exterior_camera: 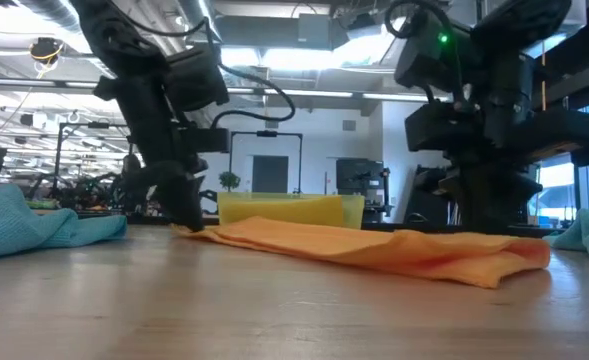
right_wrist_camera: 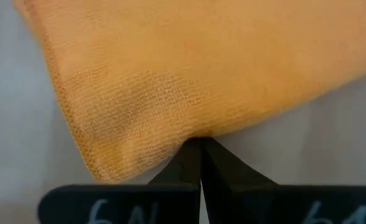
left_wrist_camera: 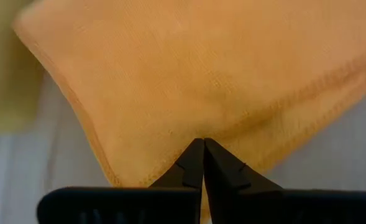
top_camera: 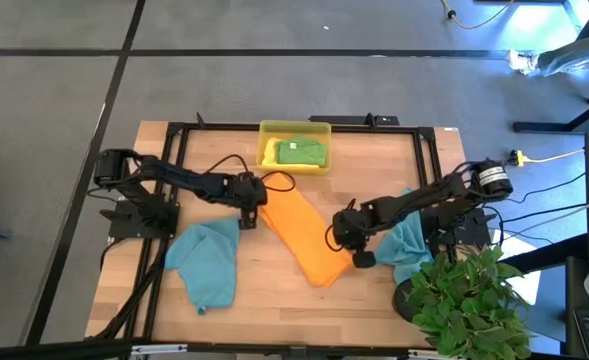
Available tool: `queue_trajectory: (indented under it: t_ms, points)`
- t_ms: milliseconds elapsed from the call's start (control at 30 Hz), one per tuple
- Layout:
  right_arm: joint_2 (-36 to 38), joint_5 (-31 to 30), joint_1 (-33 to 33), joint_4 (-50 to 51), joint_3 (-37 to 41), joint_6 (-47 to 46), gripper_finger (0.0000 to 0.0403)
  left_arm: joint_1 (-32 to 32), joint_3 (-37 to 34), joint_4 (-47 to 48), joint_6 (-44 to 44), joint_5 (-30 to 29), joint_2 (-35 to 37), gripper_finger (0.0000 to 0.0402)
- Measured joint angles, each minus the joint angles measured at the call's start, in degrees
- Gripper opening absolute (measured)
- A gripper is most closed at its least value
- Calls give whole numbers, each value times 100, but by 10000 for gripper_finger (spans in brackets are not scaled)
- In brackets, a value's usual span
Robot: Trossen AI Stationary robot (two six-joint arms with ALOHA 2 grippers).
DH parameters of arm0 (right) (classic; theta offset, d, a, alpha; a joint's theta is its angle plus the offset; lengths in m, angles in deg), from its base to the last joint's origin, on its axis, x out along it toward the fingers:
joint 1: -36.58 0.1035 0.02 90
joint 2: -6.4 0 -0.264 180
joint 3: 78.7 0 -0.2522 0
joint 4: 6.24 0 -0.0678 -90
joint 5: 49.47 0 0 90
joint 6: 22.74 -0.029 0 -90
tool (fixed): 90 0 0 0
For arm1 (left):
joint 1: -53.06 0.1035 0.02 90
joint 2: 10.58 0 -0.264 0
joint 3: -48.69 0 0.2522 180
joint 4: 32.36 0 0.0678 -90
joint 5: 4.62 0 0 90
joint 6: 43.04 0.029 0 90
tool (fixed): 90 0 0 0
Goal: Fold microfiber towels
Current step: Fold the orange towel
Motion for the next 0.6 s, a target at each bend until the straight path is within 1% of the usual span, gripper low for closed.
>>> queue_trajectory:
  t_ms: [67, 200, 400, 467, 533, 600]
  points:
    - [-25, 170, 76, -164, -29, -40, 3, 42, 4, -277, 130, -1, -49, 10]
    - [-39, 959, 277, -787, -32, -56, 5, 72, 4, -586, 334, -1, -46, 18]
    - [-184, 969, 542, -1793, -60, -31, 6, 43, 105, -625, 500, 23, -46, 25]
    - [-294, 938, 584, -1934, -90, -11, 6, 2, 192, -547, 508, 134, -46, 27]
    - [-395, 824, 590, -1895, -206, 152, 6, -76, 323, -379, 563, 227, 11, 27]
    - [-399, 742, 601, -1608, -348, 374, 6, -208, 470, -266, 607, 232, 53, 28]
